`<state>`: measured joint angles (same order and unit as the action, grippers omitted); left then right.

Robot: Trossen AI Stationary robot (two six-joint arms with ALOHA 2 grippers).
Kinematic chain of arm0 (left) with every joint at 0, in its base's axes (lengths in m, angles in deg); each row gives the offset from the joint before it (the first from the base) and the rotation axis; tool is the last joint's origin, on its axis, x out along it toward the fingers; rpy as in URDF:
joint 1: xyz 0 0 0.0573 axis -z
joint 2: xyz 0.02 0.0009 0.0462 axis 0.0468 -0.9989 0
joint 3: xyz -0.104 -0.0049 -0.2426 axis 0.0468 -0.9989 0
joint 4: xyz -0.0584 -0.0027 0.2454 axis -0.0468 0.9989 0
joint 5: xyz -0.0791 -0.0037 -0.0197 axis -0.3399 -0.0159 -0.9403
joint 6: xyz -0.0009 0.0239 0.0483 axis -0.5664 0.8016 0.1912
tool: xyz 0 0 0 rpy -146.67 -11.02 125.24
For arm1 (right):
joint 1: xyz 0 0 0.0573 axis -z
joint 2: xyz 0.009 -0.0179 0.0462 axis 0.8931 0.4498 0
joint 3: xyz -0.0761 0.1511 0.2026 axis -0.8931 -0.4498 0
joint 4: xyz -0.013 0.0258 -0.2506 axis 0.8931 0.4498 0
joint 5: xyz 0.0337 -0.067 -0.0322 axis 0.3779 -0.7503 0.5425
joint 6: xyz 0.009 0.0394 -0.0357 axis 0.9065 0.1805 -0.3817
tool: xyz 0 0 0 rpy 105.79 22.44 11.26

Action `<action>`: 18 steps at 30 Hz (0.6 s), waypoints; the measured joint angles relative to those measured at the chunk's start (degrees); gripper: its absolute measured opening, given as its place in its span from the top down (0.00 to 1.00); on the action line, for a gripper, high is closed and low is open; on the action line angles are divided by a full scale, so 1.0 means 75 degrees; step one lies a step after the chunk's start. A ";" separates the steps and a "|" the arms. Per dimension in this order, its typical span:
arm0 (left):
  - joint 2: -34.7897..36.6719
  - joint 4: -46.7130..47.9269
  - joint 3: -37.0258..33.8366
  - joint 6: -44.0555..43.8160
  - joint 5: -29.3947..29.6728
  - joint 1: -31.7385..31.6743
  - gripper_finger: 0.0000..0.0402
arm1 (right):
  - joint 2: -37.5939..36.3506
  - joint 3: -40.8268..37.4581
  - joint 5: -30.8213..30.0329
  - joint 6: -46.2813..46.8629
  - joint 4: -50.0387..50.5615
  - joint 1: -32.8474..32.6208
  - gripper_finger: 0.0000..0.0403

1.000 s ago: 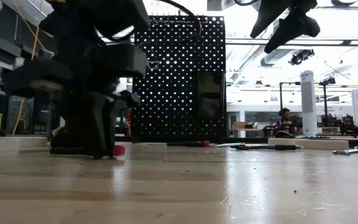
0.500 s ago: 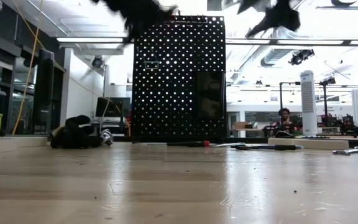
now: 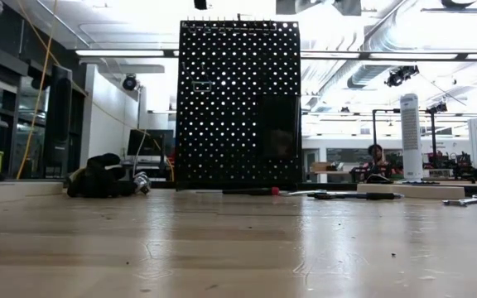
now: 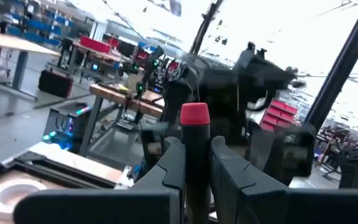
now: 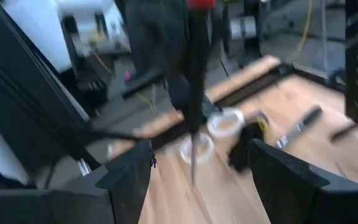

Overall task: Hang tools onto peg board
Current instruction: Put the nut driver into the black bin on the pegboard

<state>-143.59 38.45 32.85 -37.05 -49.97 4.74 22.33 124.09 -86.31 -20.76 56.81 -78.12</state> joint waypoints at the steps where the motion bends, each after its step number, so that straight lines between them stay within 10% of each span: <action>1: -0.0066 -0.0089 -0.0006 -0.0052 -0.0012 -0.0002 0.92 | 0.0031 0.0001 0.0102 -0.0023 -0.0194 0.0048 0.37; 14: -0.0658 -0.1107 -0.0009 -0.0282 -0.0044 0.0027 0.92 | 0.0752 0.0004 0.0475 -0.0099 -0.1666 0.0602 0.38; 18: -0.0649 -0.1172 -0.0006 -0.0276 0.0007 0.0002 0.92 | 0.0844 0.0007 0.0399 -0.0135 -0.1709 0.0699 0.51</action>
<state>-148.46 29.66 32.80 -39.12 -49.92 4.75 28.66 124.14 -83.32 -21.77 43.99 -72.87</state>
